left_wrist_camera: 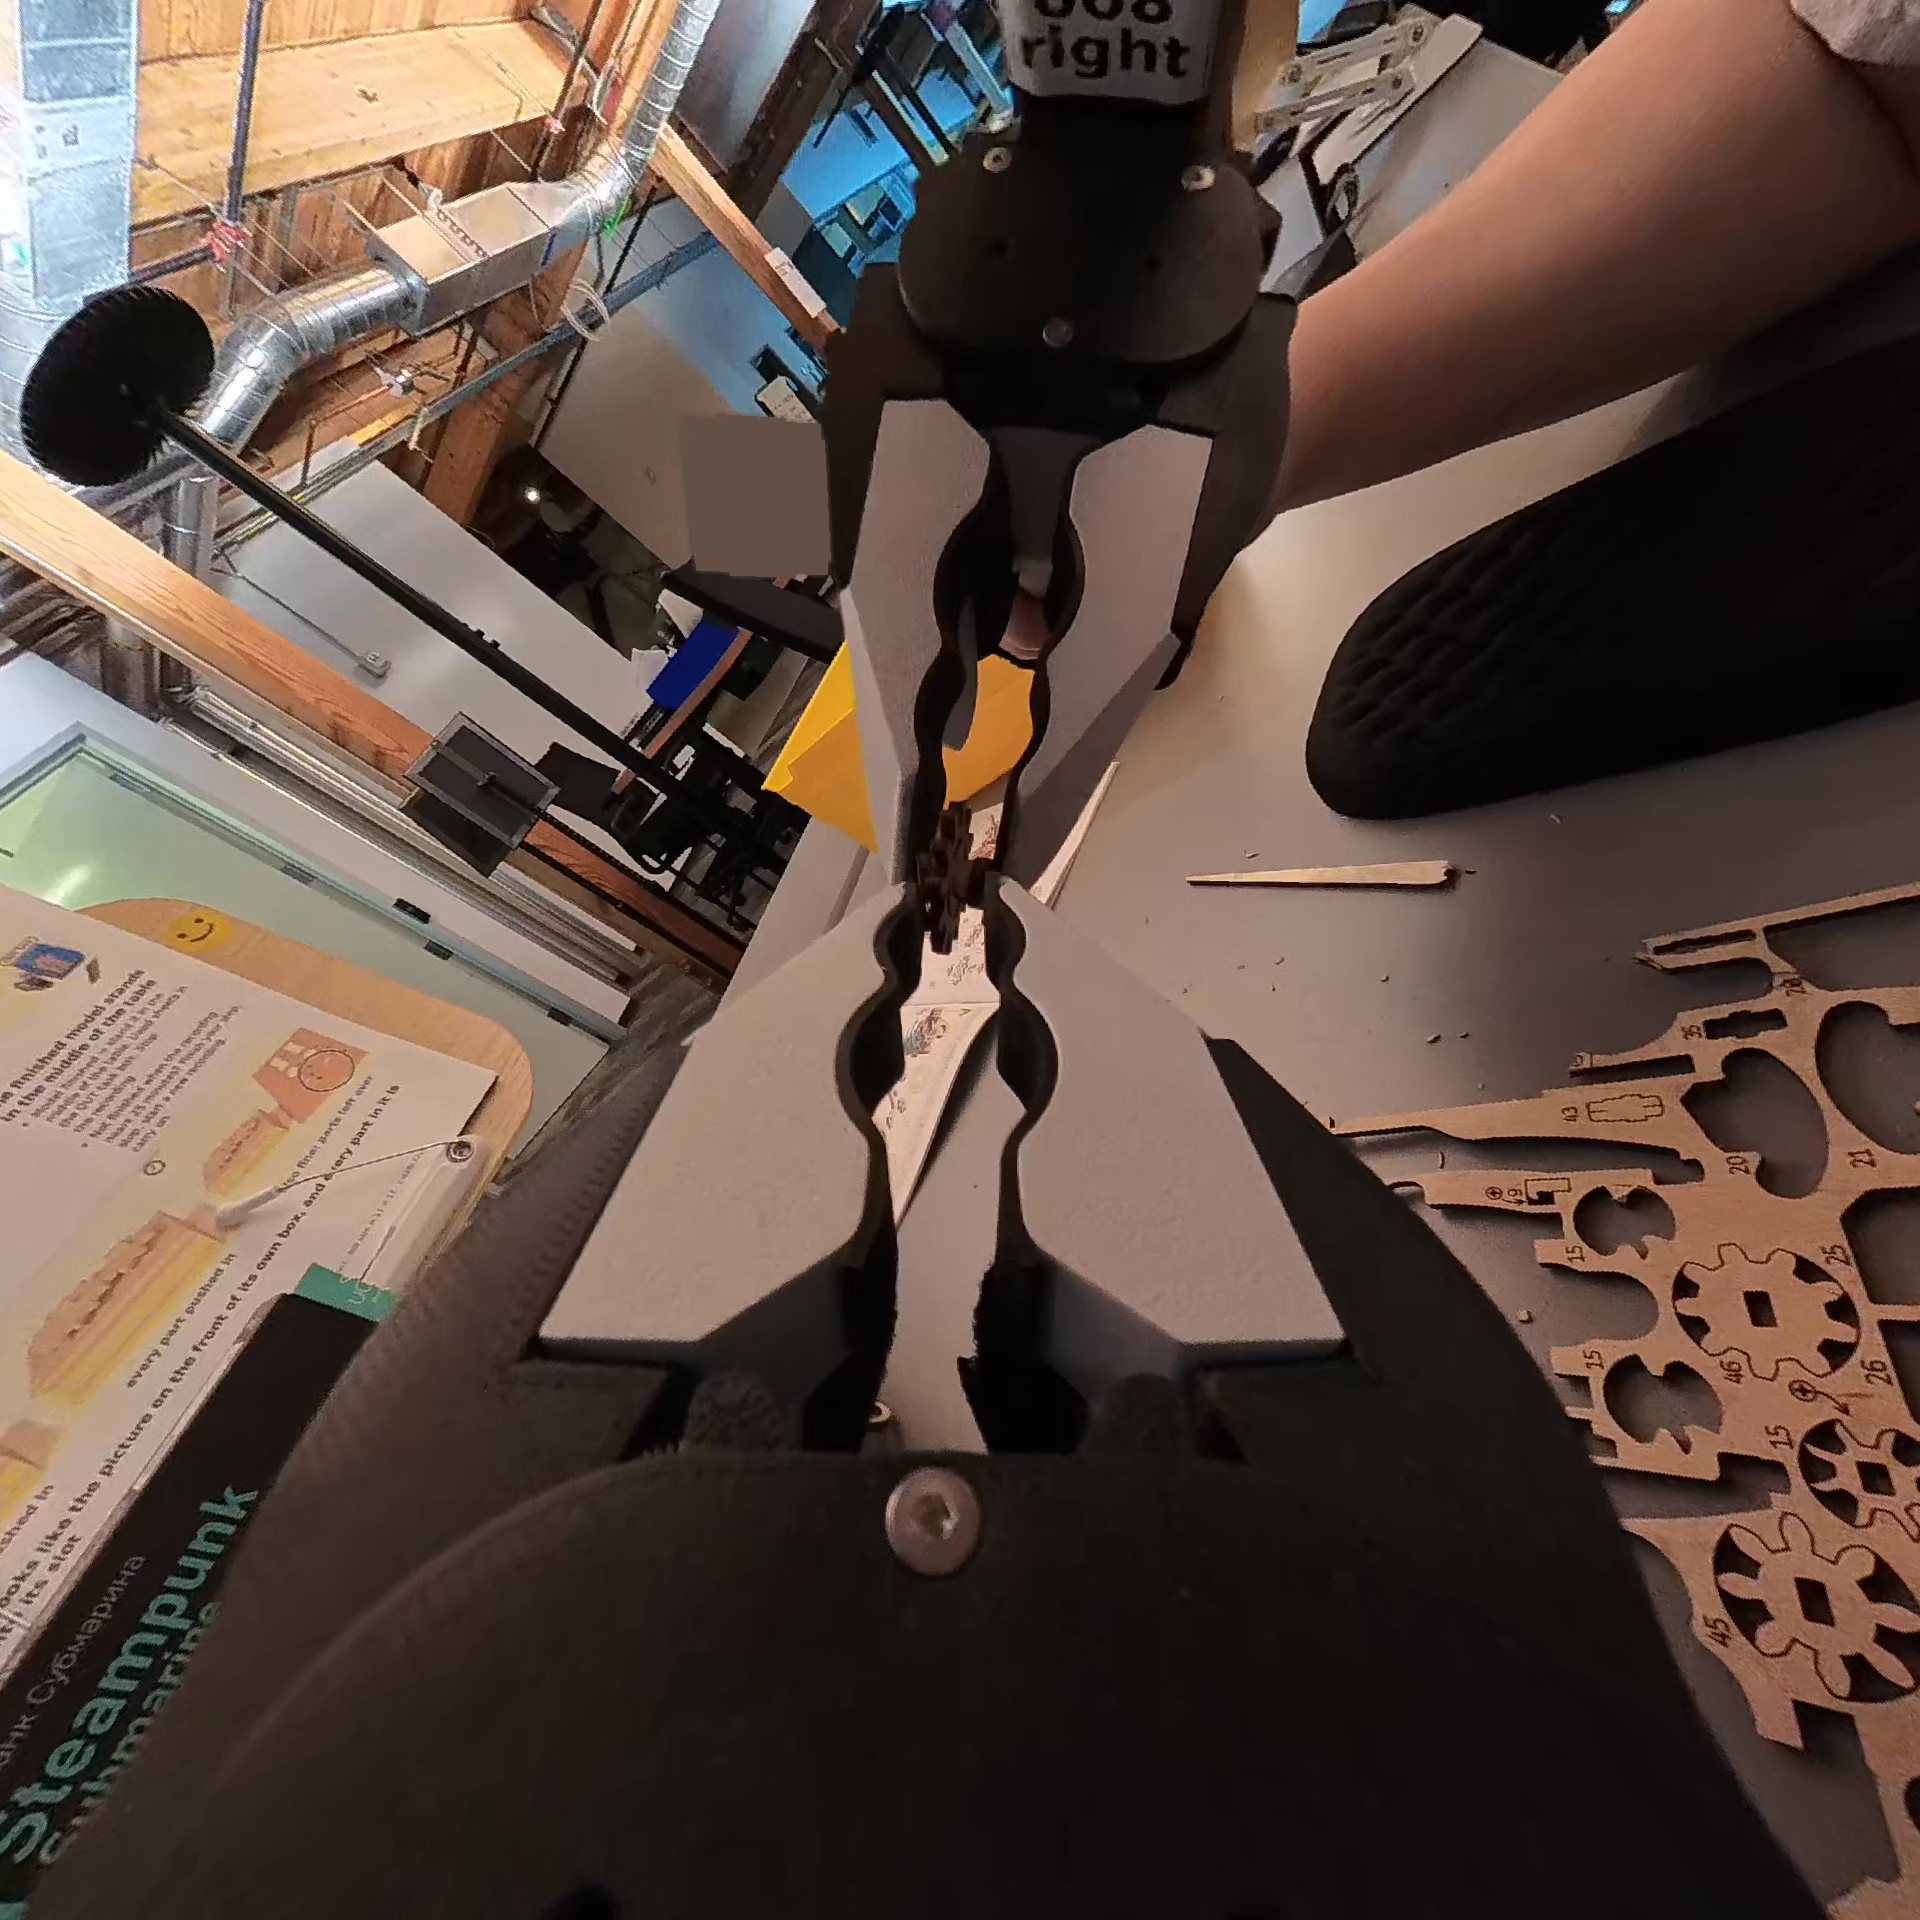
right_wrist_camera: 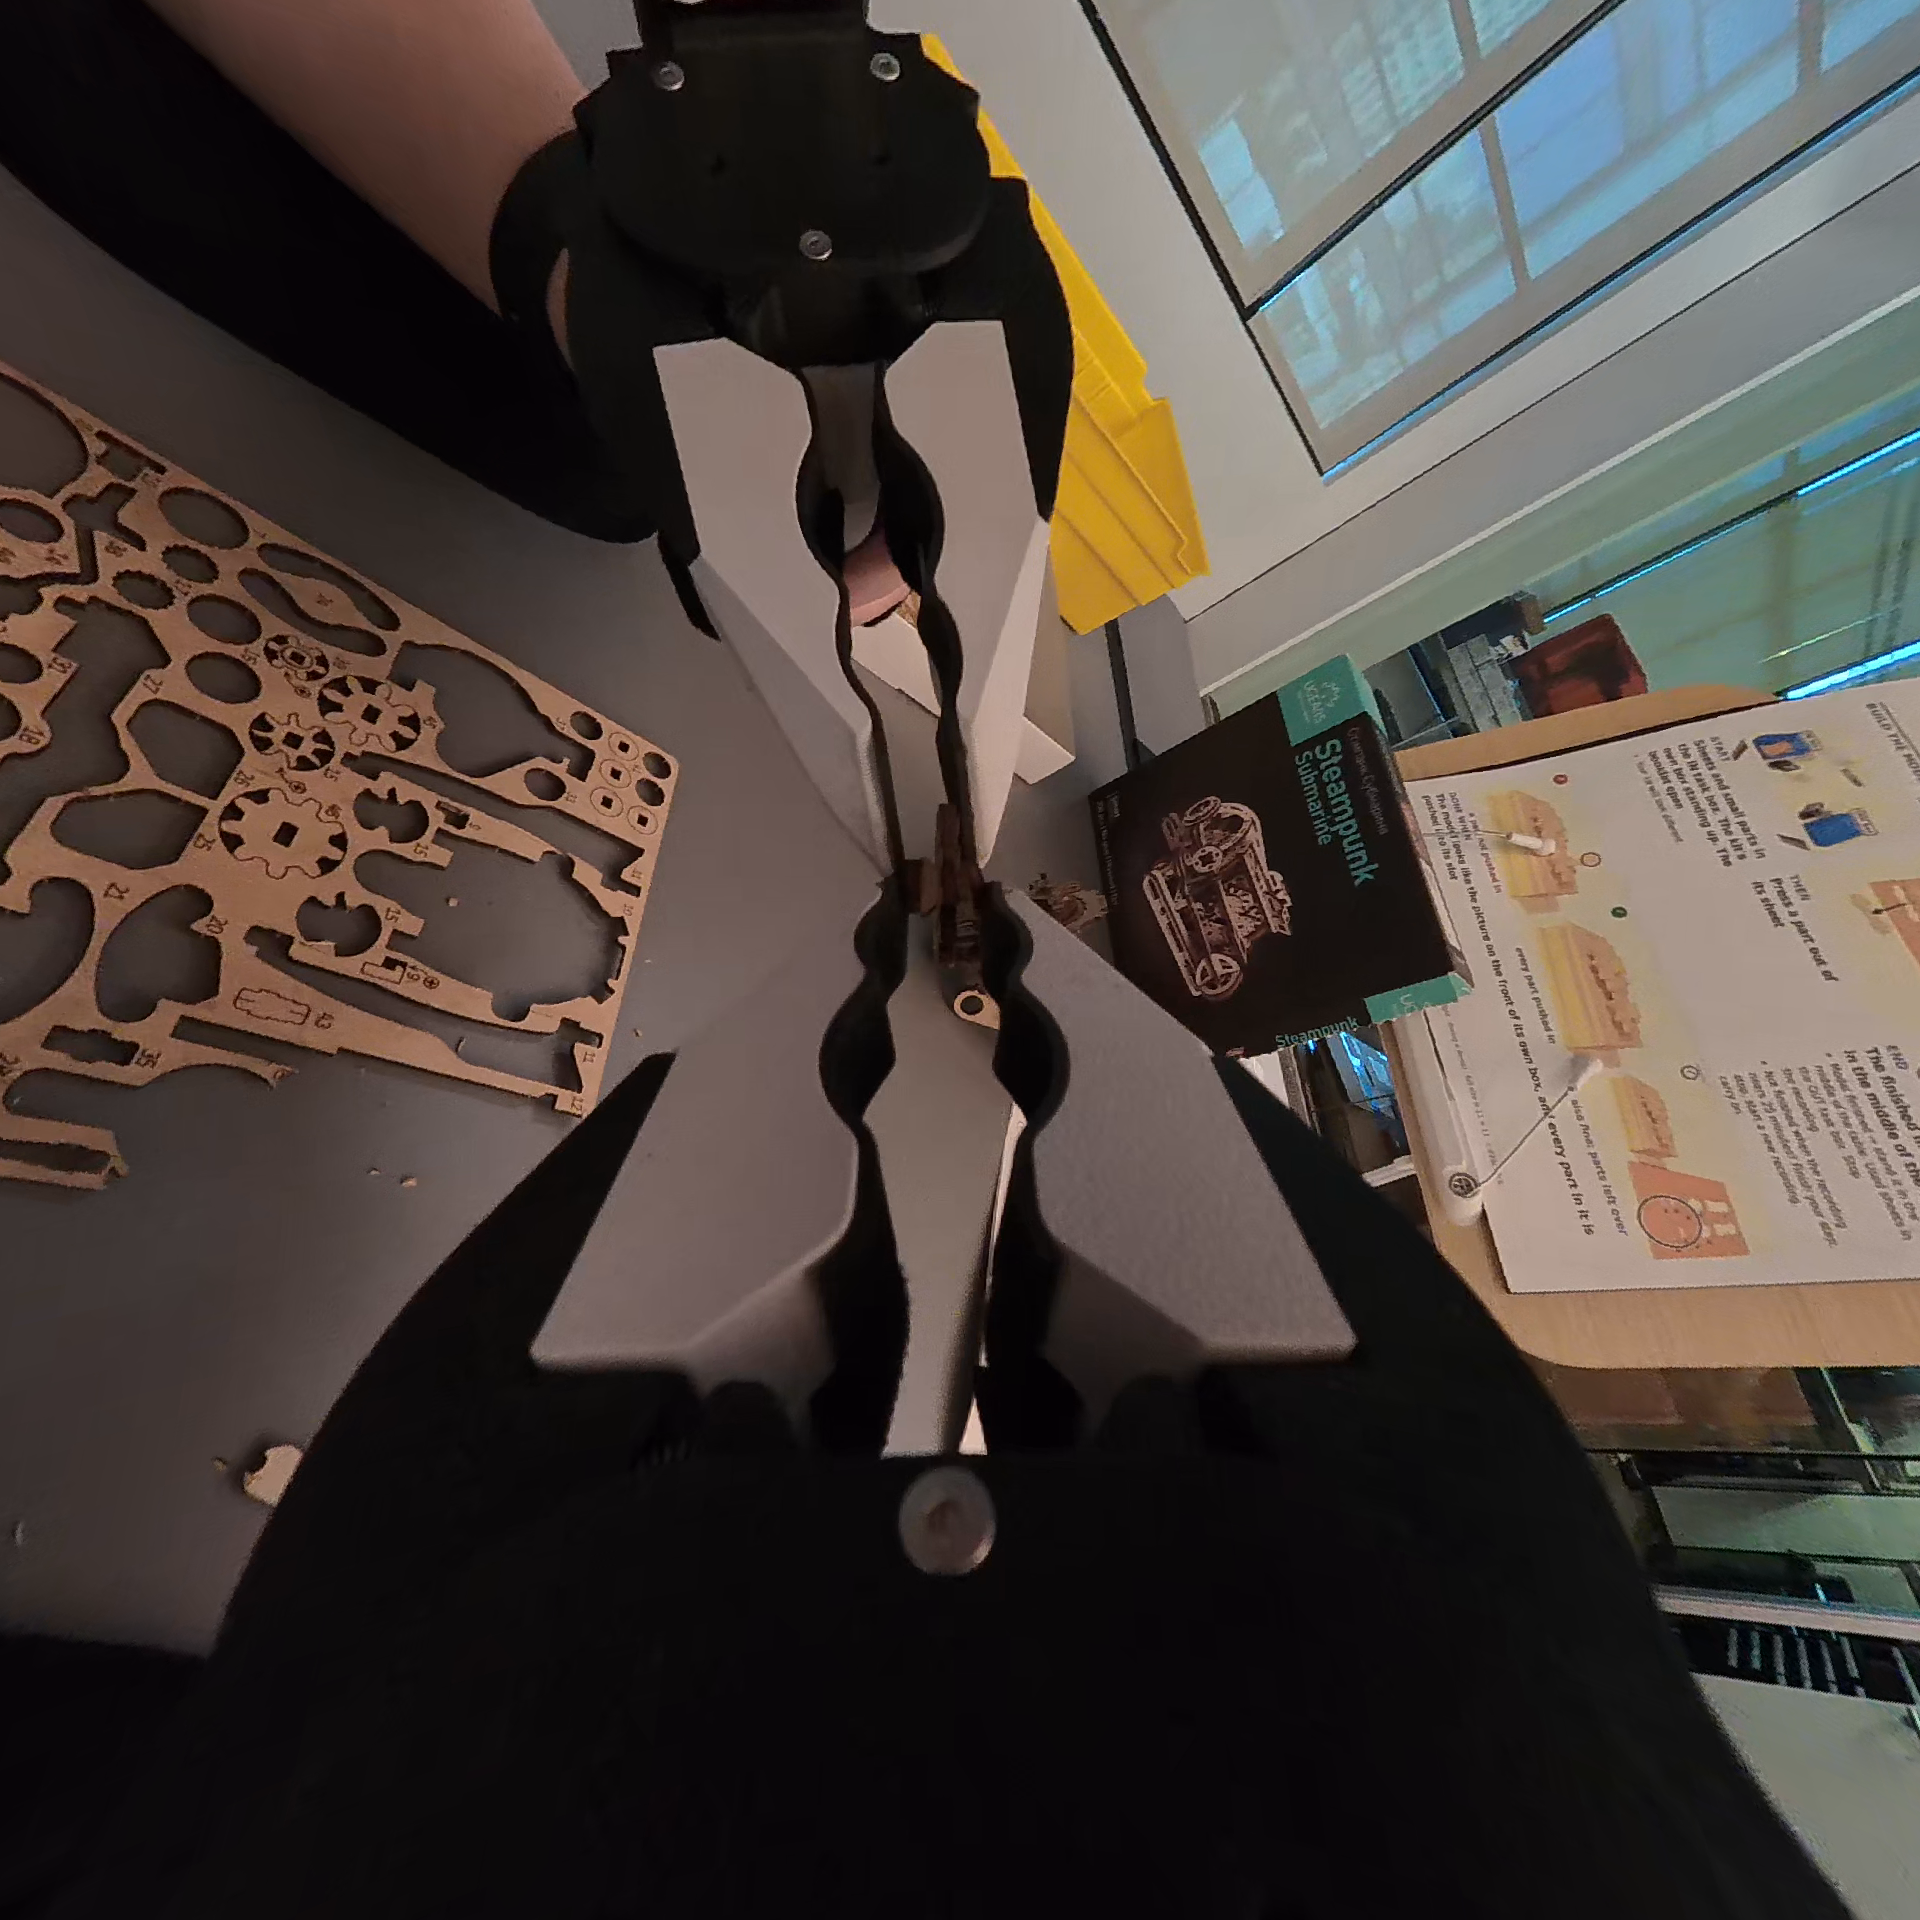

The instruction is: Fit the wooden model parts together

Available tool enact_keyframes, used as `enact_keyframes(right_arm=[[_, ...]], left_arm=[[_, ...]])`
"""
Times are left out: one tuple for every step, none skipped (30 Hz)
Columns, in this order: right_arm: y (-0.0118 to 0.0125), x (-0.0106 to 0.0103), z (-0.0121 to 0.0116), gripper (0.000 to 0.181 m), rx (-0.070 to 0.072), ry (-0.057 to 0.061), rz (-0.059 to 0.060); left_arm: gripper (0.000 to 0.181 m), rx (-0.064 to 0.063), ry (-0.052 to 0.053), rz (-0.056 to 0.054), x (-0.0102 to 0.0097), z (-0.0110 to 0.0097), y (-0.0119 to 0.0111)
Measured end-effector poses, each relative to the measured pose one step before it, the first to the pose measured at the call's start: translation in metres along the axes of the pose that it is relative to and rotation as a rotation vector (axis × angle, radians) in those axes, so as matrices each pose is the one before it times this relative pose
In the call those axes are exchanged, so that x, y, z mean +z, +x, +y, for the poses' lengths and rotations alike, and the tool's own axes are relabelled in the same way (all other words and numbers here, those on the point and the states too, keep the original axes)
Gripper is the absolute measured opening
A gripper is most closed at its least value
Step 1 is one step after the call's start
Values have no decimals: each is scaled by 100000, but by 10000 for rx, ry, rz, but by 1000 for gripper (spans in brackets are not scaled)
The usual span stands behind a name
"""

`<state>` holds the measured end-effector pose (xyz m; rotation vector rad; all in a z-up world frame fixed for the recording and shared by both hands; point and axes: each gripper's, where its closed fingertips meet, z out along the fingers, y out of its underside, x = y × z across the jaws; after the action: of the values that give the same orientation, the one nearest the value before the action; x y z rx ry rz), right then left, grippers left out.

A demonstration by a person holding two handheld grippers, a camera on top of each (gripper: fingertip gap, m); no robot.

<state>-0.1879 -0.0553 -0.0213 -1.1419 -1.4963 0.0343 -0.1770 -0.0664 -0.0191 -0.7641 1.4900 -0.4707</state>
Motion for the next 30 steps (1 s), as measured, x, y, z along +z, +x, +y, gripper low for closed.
enact_keyframes(right_arm=[[91, 36, 13, 12, 44, 18, 68], [-70, 45, 65, 12, 78, 3, -55], [-20, 29, 79, 12, 59, 2, -32], [75, 17, -12, 12, 84, 55, 43], [7, 11, 7, 12, 87, 28, -7], [38, 1, -7, 11, -71, 1, 54], [-21, 51, 57, 11, -72, -37, 31], [23, 38, 73, 12, 79, -32, 22], [-5, 44, 77, 12, 14, -6, 17], [-2, 51, 104, 12, 38, -41, 6], [110, 36, -19, 11, 19, 28, 120], [48, 24, -42, 11, 63, 48, 73], [1, 58, 39, 12, 104, -9, 9], [-4, 10, 30, 12, -30, -17, 32], [114, -10, -86, 12, -57, 78, 124], [-92, 124, 144, 12, 135, -36, -115], [-213, 190, 315, 12, 292, -80, -341], [-289, 53, 105, 13, 331, 185, -384], [46, -51, -54, 13, 174, 310, -26], [-114, 69, 124, 14, 56, 5, -90], [-287, 117, 383, 15, -91, -306, -223], [-60, 77, 192, 15, -193, -225, 8], [-79, 0, -70, 16, -243, -8, 43], [-362, 72, 36, 16, -184, -70, -160], [-133, 120, 159, 16, -59, -198, -9], [-108, 75, 132, 16, -152, -171, 6], [-228, 47, 135, 15, -170, -154, -95], [-112, 69, 205, 15, -46, -208, -39], [29, 56, 143, 15, 62, -146, 9], [-74, 23, 85, 14, 73, -82, -66]], left_arm=[[9, -61, 6, -20, 3, 20, -57], [9, -41, -16, 45, 10, 68, 43], [9, -18, -22, 14, 21, 52, -9], [9, -23, -8, -19, -5, 3, -46], [9, -36, 8, -1, 0, -4, -27], [9, -28, 8, 2, -1, -3, -28], [9, -29, -33, 24, 4, 69, -2], [9, -58, -12, -3, 15, 68, -21], [9, -109, -16, 33, 15, 71, -6], [9, -88, -32, 32, 25, 95, -28], [9, -28, 14, -17, -21, 3, -99], [9, -123, 32, 15, -33, -15, -67], [9, -179, 5, 67, -13, 50, -14], [9, -116, 28, 53, -13, 8, -21], [9, -117, 53, 17, -20, -46, -77], [9, -163, -63, 118, 16, 191, 26], [9, -116, -124, 213, 62, 350, 137], [9, -76, -37, 211, 35, 157, 162], [9, -132, 32, 58, 37, -24, 6], [9, -97, -80, 119, 61, 149, 118], [8, -6, -152, 203, 106, 337, 242], [8, -11, -39, 57, 64, 155, 56], [8, -10, 106, 86, 8, -124, 150], [8, -50, 89, 186, 44, -202, 304], [8, -7, -47, 63, 75, -17, 141], [9, 124, -82, 42, 38, 136, 123], [9, 114, -84, 105, 53, 173, 196], [9, -14, -95, 8, 72, 147, 53], [9, -3, -57, -45, 50, 98, -17], [8, 54, -33, -16, 24, 48, 5]])
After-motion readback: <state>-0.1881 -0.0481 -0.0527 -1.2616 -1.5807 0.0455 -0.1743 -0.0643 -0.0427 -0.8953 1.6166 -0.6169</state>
